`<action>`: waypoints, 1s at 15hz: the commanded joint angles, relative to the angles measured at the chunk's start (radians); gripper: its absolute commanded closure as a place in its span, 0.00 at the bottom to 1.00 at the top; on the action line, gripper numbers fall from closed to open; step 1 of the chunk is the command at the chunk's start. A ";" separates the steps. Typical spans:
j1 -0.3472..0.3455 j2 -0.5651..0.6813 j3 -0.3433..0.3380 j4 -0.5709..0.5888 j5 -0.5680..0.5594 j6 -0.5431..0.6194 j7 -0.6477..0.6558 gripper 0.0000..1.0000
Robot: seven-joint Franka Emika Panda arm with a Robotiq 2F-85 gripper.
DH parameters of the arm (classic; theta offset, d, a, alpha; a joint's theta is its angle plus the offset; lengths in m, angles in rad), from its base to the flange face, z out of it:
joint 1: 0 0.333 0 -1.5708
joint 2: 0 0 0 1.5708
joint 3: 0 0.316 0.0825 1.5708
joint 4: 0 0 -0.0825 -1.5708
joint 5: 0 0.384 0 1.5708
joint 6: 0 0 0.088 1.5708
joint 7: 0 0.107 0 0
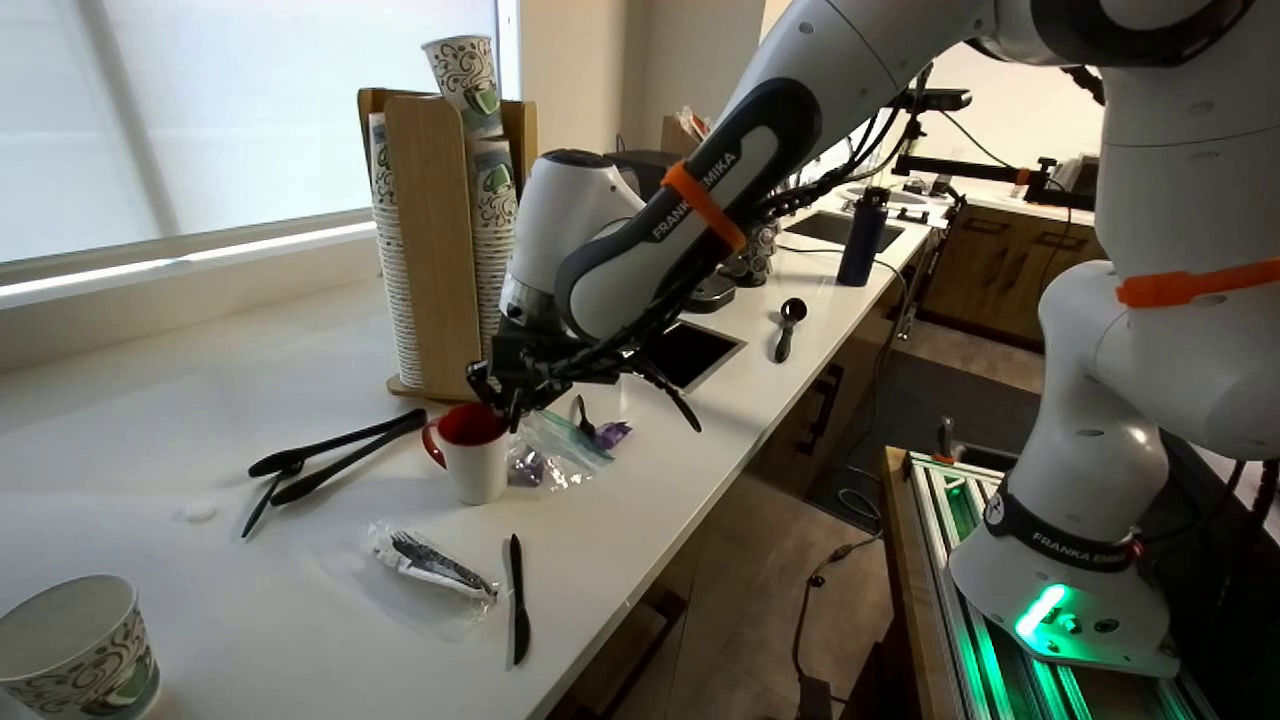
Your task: Move the mug to the right.
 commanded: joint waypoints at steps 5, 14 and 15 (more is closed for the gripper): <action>-0.022 -0.046 0.017 -0.030 0.014 -0.019 0.011 0.56; -0.045 -0.097 0.058 -0.074 0.013 0.056 -0.065 0.13; -0.046 -0.115 0.062 -0.097 0.014 0.085 -0.076 0.07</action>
